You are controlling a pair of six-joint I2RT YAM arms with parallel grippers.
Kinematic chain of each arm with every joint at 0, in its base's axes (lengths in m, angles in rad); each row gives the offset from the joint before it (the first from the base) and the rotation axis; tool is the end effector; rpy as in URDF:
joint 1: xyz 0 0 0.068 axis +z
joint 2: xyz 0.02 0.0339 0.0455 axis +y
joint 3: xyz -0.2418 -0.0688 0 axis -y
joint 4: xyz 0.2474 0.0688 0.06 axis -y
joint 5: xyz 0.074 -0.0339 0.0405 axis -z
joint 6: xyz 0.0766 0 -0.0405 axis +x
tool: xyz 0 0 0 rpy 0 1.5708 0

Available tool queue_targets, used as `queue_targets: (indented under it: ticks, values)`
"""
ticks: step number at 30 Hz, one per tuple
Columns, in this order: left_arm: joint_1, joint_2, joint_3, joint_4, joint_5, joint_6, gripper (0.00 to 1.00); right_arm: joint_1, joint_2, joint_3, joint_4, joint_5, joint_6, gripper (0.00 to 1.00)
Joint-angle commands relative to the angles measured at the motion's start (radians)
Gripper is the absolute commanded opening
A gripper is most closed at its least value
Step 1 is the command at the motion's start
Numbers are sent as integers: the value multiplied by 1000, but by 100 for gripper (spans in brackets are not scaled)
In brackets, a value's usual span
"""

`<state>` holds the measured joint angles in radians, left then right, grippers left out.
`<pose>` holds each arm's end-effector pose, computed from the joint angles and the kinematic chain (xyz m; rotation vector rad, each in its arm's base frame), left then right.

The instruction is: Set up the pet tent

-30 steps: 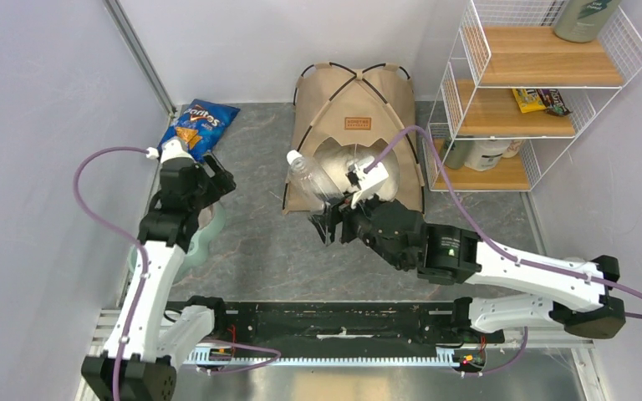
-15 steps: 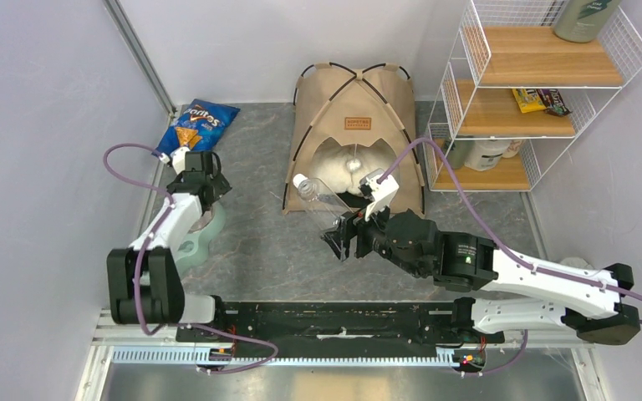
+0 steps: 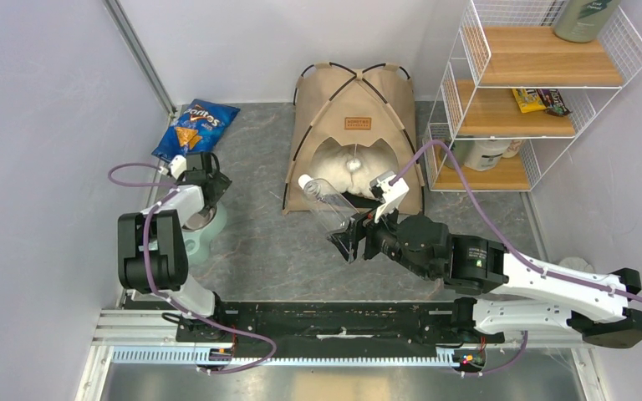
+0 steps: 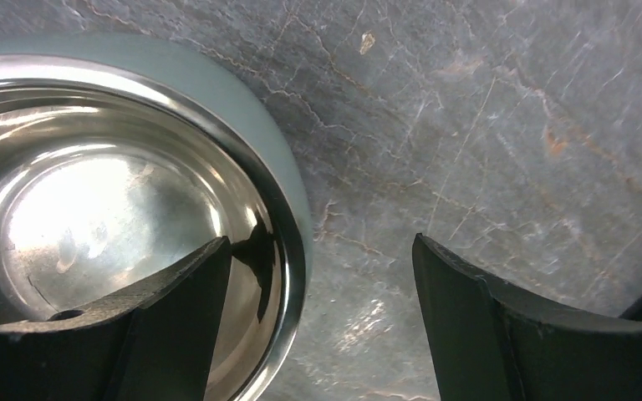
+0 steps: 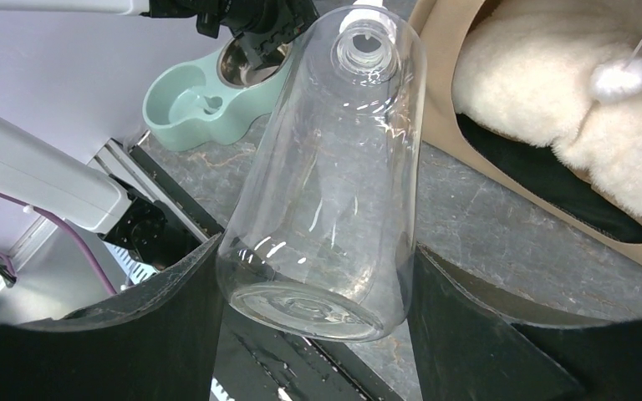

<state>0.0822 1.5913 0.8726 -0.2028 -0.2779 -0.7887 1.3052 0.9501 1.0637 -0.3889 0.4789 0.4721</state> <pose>0.3371 0.0489 0.1199 -1.1338 2.1647 0.0361 0.1010 0.2368 0.3593 -0.4384 1.8402 0.8063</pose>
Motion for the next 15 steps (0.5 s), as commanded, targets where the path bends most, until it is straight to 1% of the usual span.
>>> queue_targets:
  ticks: [1,6,8,13,15]
  values:
    - [-22,22,30,75,11,-180,85,-1,-7,-11,15,16,9,46]
    - [-70,62,61,78,-10,-313,84,-1,-4,-10,16,29,-2,46]
    - [-119,85,90,71,-27,-376,84,-1,1,-9,15,28,-8,46]
    - [-209,153,189,52,-80,-519,84,-1,21,-9,3,27,-5,47]
    - [-240,184,240,41,-102,-544,84,-2,27,-9,0,26,-1,47]
